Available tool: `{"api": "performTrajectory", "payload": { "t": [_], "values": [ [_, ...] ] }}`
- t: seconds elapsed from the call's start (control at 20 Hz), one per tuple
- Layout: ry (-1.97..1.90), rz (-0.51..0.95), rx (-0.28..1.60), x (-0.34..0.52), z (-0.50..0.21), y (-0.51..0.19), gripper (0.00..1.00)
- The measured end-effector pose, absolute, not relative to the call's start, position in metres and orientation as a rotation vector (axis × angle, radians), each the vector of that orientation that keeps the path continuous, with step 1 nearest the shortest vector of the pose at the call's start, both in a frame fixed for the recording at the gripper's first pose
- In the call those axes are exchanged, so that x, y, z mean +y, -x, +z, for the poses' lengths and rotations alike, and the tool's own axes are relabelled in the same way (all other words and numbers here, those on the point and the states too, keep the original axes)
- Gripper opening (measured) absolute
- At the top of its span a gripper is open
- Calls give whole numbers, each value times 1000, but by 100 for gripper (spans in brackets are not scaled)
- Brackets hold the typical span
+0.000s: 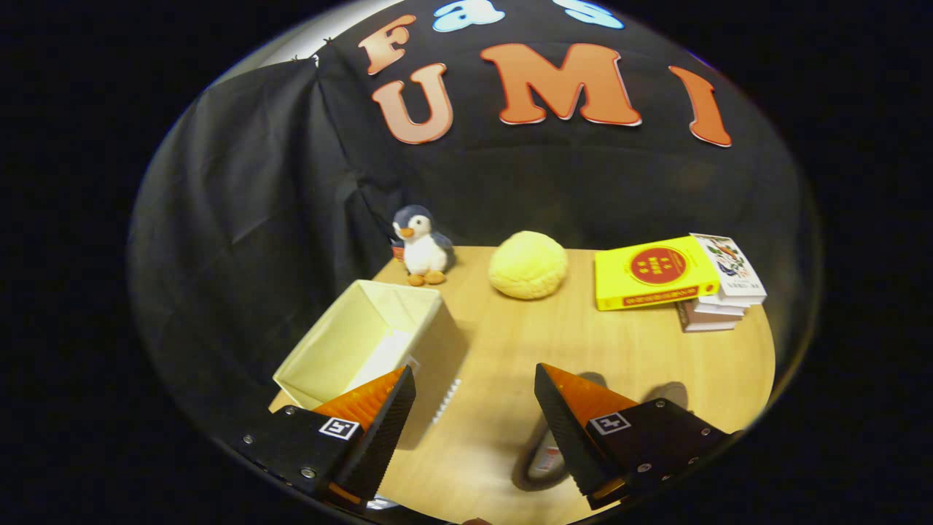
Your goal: Open the storage box then place both shoes into the box .Put the left shoe in first, then the right shoe, with the right side of both shoes facing outward in a uniform manner.
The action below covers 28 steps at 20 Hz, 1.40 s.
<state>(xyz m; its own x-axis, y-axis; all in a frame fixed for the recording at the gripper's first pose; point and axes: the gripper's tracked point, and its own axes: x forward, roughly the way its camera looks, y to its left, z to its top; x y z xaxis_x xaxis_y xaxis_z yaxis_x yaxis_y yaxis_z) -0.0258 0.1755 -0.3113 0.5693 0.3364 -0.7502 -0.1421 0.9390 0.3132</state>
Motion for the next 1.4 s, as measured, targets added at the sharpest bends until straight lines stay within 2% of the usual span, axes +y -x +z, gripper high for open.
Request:
{"api": "performTrajectory", "payload": {
  "t": [0.3, 0.55, 0.85, 1.05, 1.15, 1.2, 1.25, 1.4],
  "values": [
    [-200, 150, 1024, 114, -377, 81, 99],
    [-203, 80, 1115, 94, -428, 104, 98],
    [-178, 40, 1211, 87, -478, 100, 86],
    [-185, 17, 1242, 87, -500, 87, 68],
    [-191, 3, 1260, 88, -511, 83, 56],
    [-197, 5, 1276, 91, -514, 84, 45],
    [-212, 7, 1284, 96, -514, 84, 40],
    [-260, -19, 1298, 97, -513, 83, 13]
  ]
}}
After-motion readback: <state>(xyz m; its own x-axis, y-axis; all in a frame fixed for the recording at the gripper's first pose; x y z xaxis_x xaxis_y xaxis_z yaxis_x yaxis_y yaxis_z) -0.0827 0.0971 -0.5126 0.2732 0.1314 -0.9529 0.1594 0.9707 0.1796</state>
